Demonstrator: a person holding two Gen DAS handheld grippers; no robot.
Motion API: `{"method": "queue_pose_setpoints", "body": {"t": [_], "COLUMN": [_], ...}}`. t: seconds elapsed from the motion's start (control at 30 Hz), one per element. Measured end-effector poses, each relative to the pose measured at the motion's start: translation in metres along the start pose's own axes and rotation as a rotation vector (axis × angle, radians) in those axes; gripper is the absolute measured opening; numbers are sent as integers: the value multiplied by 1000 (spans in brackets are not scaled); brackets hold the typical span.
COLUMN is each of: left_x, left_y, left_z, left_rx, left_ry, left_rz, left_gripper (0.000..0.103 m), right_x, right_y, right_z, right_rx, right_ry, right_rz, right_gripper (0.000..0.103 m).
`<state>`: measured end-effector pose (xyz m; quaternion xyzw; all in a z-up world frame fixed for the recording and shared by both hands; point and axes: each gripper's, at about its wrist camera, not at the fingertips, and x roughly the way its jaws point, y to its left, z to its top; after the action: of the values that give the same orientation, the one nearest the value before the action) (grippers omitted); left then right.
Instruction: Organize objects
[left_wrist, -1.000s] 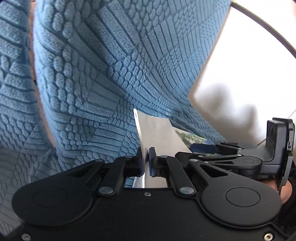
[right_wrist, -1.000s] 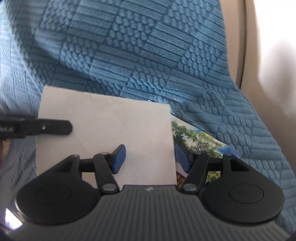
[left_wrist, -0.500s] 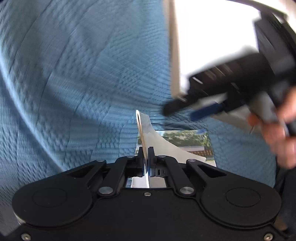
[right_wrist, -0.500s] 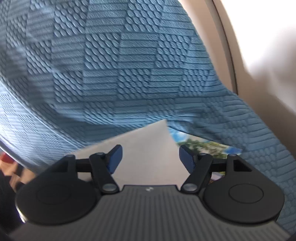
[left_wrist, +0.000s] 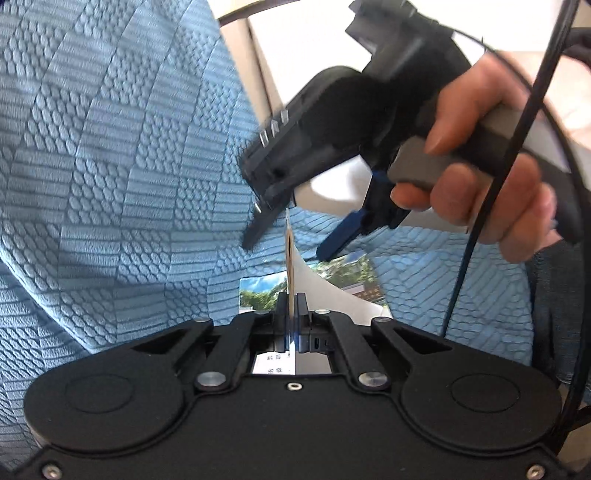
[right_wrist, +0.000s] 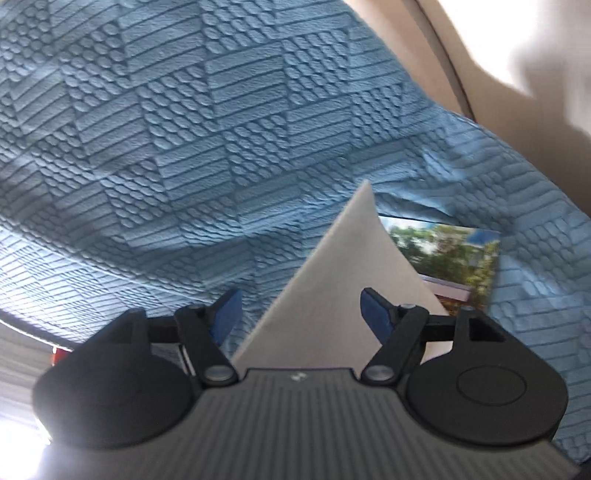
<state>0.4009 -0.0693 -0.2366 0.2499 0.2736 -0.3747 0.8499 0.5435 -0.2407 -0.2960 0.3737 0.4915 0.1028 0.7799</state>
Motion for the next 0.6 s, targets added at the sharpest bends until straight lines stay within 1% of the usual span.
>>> {"method": "queue_pose_setpoints", "body": {"t": [0.1,0.17,0.2,0.27,0.3,0.37,0.43,0.5,0.6], "left_x": [-2,-5,-6,-8,-10,-14,-17,-26,-32], "left_y": [-8,-16,-20,-28,-32,-35,-33,-30,-12], "left_z": [2,1,0,-1,-1,-1,-1,-4,-11], "left_rx": [8,22,34,49,48,36,-5,-80,-223], "left_ry": [7,10,8,4,5,0,1,14,32], "left_rz": [-14,-24,-25,-27,-34,-54,-88,-135,-212], "left_gripper": [3,5,6,9,11,19,23,23,26], "right_x": [-2,-4,-6,-11,-14,-22,-30,-38,-50], "right_y": [-10,-13,-16,-19,-20,-21,-19,-14,-2], "right_z": [-4,-8,-9,-14,-17,-21,-24,-25,-25], "right_rx": [11,10,9,16,14,-6,-24,-44,-98], "right_ry": [24,38,39,29,25,9,-9,-26,-55], "right_rz": [-15,-20,-28,-34,-31,-20,-4,13,29], "right_gripper": [50,26,23,14,13,11,9,7,5]}}
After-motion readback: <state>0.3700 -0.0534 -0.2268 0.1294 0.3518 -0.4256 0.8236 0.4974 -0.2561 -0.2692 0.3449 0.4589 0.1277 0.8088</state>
